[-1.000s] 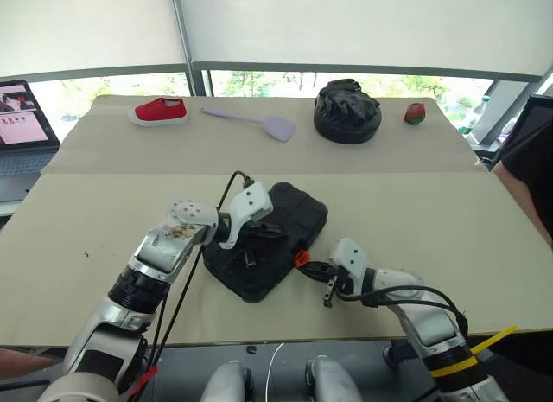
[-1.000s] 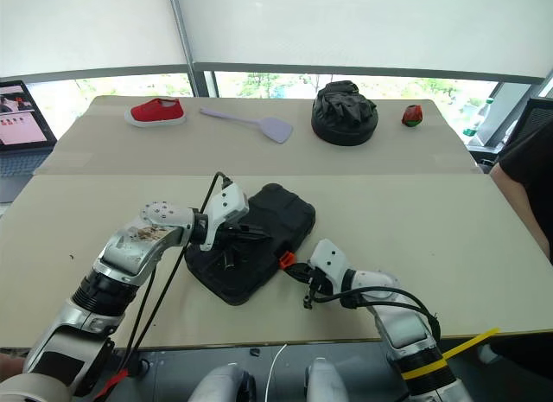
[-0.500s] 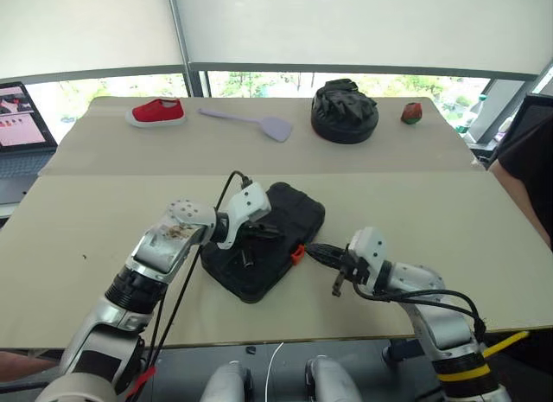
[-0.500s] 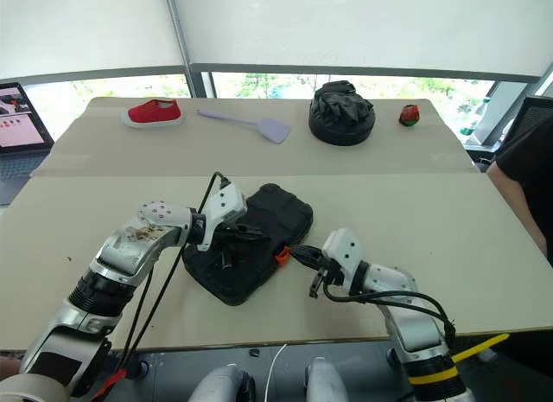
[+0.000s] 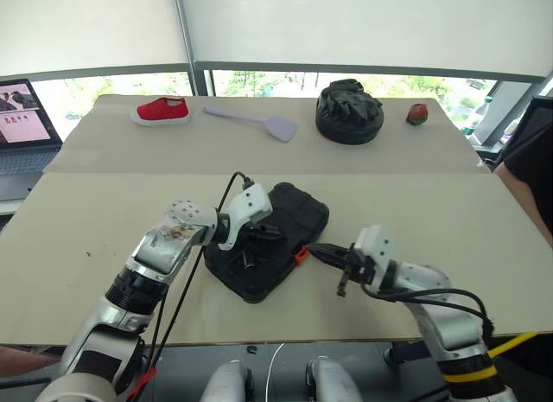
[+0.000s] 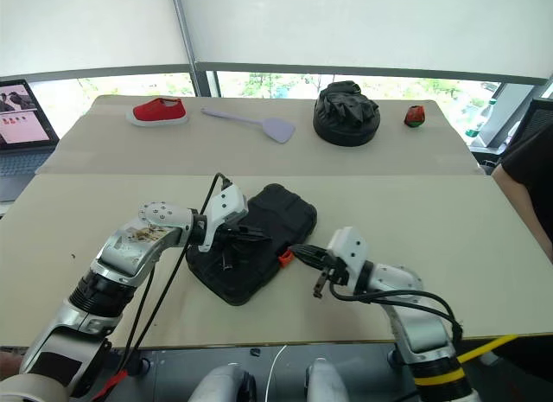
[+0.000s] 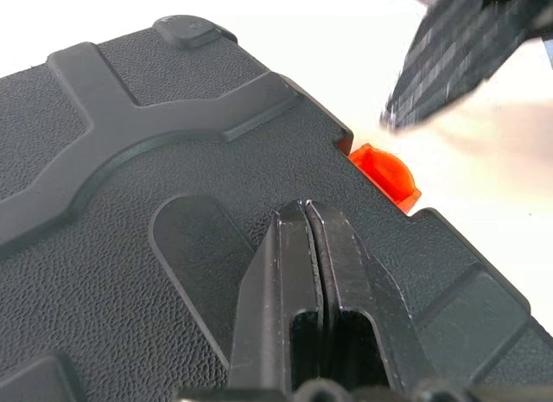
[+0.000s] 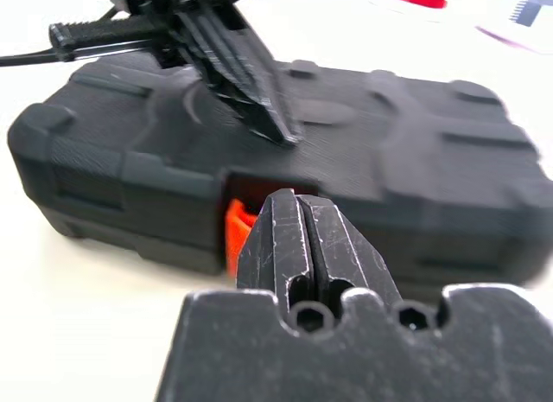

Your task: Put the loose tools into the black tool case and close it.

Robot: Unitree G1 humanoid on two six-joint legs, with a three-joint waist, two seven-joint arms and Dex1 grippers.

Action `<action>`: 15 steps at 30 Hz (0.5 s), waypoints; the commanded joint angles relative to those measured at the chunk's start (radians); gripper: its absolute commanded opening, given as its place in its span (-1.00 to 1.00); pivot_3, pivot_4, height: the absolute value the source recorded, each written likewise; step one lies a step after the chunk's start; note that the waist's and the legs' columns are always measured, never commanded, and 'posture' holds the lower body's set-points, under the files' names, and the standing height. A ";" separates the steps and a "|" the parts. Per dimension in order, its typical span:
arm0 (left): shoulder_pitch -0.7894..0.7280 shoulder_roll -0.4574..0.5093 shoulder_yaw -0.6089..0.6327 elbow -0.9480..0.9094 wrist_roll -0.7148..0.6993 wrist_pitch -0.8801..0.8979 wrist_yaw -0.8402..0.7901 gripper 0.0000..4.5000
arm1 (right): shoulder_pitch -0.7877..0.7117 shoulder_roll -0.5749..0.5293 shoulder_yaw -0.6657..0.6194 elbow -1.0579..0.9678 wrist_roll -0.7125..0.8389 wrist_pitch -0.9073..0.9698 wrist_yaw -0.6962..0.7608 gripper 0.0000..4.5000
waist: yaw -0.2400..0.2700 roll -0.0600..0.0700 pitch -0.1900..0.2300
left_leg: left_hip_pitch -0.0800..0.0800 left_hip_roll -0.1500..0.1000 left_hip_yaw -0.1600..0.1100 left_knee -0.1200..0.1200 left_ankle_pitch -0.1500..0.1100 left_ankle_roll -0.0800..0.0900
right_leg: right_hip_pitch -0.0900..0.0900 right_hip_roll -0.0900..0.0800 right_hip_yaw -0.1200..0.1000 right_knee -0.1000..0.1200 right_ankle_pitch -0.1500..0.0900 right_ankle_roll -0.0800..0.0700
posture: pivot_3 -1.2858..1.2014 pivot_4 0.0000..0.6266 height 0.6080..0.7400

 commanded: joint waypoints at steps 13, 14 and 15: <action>0.048 0.022 -0.073 0.055 0.038 0.074 -0.001 -0.97 | -0.098 0.056 0.112 0.108 -0.072 -0.010 -0.009 -1.00 | 0.000 -0.001 0.000 | 0.000 0.000 0.000 0.000 0.000 0.000 | 0.000 0.000 0.000 0.000 -0.001 0.000 | 0.03 -0.52 1.00; 0.049 0.024 -0.075 0.055 0.038 0.076 -0.002 -0.97 | -0.104 0.055 0.114 0.115 -0.077 -0.018 -0.003 -1.00 | -0.001 0.000 0.000 | 0.000 0.000 0.000 0.000 0.000 0.000 | 0.000 0.000 0.000 0.000 -0.001 0.000 | 0.03 -0.52 1.00; 0.051 0.027 -0.078 0.056 0.039 0.077 -0.004 -0.97 | -0.110 0.054 0.116 0.122 -0.081 -0.025 0.001 -1.00 | -0.002 0.000 0.000 | 0.000 0.000 0.000 0.000 0.000 0.000 | 0.000 0.000 0.000 0.000 -0.001 0.000 | 0.03 -0.52 1.00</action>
